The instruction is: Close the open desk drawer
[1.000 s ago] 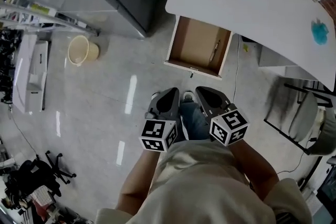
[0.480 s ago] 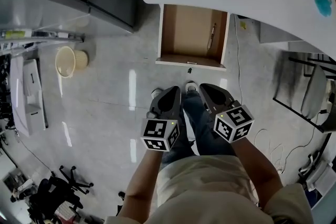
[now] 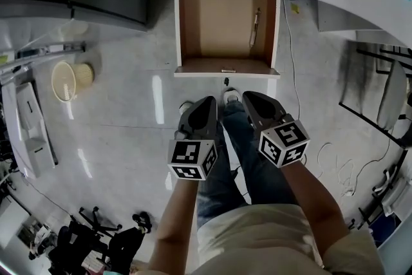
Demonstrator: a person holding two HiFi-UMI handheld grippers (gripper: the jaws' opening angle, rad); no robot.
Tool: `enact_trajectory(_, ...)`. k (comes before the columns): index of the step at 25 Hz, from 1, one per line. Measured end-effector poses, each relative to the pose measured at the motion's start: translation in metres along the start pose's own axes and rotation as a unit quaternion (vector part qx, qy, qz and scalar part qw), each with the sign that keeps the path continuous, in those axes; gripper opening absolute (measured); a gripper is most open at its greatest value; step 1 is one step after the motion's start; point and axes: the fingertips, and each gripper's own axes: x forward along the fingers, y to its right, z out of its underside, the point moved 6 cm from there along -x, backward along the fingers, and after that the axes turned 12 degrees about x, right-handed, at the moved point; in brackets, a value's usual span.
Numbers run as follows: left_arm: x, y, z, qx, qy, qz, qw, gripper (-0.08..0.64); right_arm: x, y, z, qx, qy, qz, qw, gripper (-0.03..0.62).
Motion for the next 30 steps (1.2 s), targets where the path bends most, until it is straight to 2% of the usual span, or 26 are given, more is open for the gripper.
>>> enact_trajectory(9,0.04,-0.023,0.032,-0.002,-0.016,0.006,0.9999,0.007,0.039,0.031,0.022,0.01,-0.005,0.014,1.0,0.012)
enact_trajectory(17,0.077,-0.036,0.052,0.015,-0.03,0.022,0.9992,0.103,0.067,0.054,0.029,0.008,-0.005,0.03,1.0,0.049)
enact_trajectory(27,0.105,-0.05,0.063,0.013,-0.032,0.04,0.9986,0.223,0.088,0.076,0.037,0.004,0.005,0.054,0.999,0.127)
enact_trajectory(30,0.11,-0.053,0.066,0.016,-0.04,0.051,0.9977,0.258,0.089,0.077,0.039,-0.008,0.009,0.054,0.998,0.132)
